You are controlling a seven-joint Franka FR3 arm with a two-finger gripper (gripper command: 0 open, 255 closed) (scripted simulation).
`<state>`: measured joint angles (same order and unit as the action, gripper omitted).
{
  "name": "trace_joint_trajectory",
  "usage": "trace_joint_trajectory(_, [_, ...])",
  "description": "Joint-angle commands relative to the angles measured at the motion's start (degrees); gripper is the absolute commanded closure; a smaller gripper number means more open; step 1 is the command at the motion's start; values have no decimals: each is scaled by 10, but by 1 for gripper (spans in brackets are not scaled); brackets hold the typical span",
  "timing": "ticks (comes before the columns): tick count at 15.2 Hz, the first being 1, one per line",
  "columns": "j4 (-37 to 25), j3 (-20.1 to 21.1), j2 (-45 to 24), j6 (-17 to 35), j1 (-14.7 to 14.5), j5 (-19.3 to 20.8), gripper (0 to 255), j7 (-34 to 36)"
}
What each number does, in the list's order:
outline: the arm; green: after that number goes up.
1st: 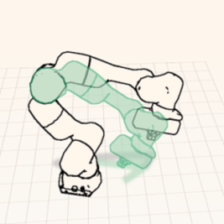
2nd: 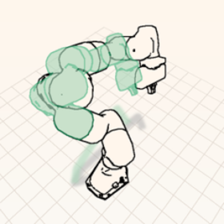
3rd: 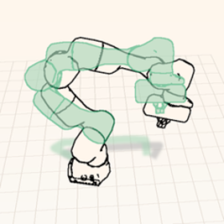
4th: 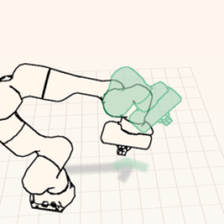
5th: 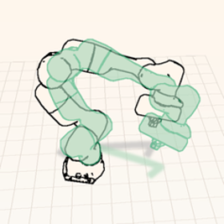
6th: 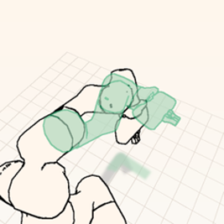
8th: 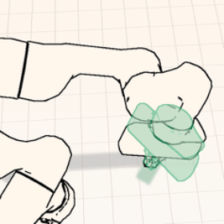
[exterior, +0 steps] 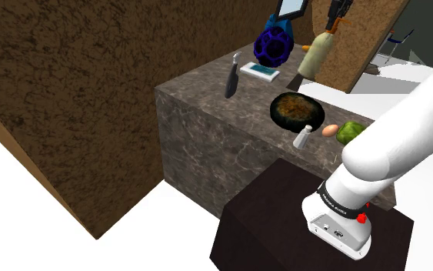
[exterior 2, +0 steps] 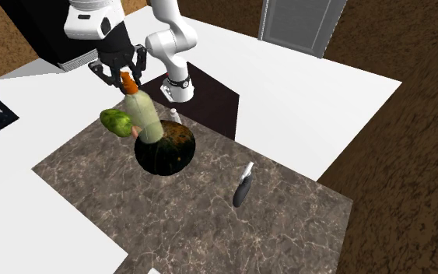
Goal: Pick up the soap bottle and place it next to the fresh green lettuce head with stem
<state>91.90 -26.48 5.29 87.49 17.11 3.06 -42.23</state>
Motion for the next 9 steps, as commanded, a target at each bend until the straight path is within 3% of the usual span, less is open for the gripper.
trace_joint_trajectory(1, [10, -10, 17, -5, 9, 8, 255, -20])
trace_joint_trajectory(9, [14, -62, 57, -29, 49, 35, 255, -114])
